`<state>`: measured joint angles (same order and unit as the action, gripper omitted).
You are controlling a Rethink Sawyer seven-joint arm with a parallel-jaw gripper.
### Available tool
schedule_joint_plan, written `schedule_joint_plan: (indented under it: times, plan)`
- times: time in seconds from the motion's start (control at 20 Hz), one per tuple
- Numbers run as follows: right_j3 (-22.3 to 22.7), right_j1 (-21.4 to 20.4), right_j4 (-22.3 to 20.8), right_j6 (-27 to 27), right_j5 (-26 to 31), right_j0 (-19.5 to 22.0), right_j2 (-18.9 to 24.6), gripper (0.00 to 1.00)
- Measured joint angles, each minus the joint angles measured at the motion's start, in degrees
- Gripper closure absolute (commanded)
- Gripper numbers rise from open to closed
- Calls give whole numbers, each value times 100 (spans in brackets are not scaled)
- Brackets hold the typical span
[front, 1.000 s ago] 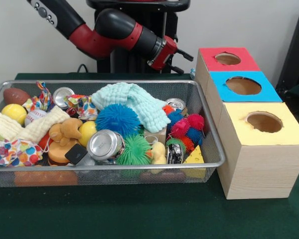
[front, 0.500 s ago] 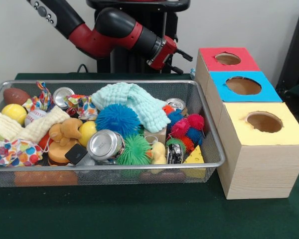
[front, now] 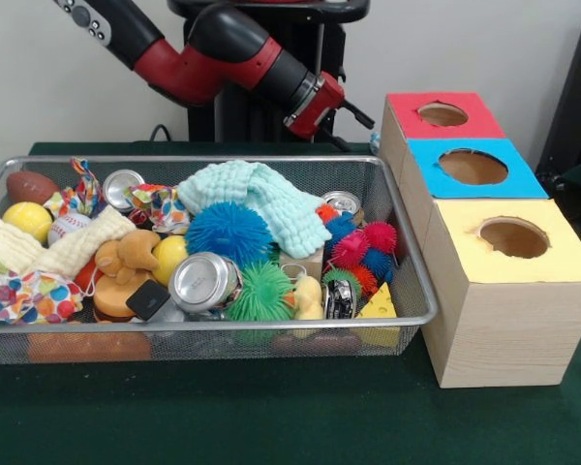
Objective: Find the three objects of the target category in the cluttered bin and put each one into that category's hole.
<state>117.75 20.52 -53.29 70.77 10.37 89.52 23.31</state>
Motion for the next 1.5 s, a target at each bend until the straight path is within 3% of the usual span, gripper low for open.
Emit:
schedule_joint_plan:
  times: [1.5]
  plan:
    - [-22, 49, 464, 0, -49, 190, -2, 0]
